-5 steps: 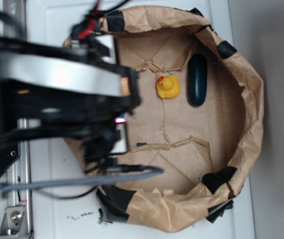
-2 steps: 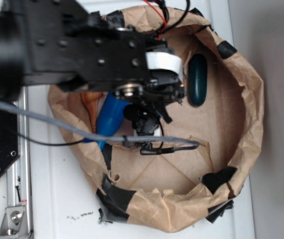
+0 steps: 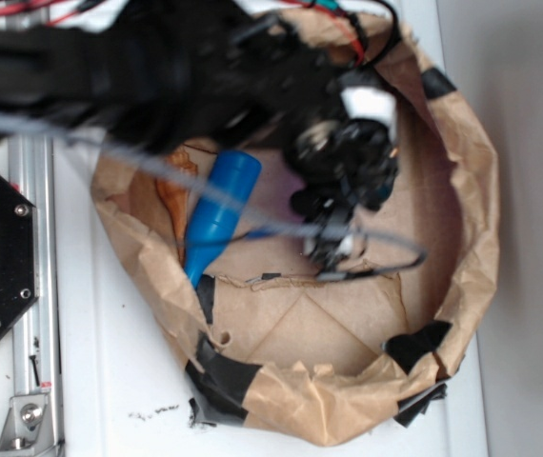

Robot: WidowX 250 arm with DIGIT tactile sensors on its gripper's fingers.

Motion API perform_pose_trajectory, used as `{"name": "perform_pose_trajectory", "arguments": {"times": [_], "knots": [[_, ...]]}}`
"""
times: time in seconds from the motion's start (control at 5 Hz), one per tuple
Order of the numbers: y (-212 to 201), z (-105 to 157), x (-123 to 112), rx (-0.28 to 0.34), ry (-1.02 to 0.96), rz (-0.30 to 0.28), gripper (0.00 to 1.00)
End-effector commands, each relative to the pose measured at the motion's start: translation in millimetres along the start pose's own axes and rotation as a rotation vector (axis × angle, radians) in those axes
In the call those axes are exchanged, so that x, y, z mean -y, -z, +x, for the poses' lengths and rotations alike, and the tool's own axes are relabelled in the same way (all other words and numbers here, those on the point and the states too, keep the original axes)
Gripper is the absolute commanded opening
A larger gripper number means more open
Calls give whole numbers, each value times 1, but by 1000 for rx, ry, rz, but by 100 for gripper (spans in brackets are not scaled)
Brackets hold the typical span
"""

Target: Grab the yellow duck.

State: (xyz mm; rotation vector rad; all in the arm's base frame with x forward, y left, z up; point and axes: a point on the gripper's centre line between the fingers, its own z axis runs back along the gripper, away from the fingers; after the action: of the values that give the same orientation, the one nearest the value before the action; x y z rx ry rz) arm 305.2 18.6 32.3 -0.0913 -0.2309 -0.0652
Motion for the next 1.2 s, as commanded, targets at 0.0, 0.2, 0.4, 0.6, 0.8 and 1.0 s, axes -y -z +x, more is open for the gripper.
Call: {"name": "perform_pose_trajectory", "arguments": {"times": [0.0,0.2,0.4,0.6,0.8,1.0], "knots": [[1,-29,-26,-84,-24,16,100],[-11,-34,-42,-86,-51,42,100],[-17,-32,-44,-95,-31,76,0],[-30,-29,-35,-83,-20,81,0],[-52,-24,-29,-36,-13,97,0],[-91,-17,-26,43,-27,116,0]]}}
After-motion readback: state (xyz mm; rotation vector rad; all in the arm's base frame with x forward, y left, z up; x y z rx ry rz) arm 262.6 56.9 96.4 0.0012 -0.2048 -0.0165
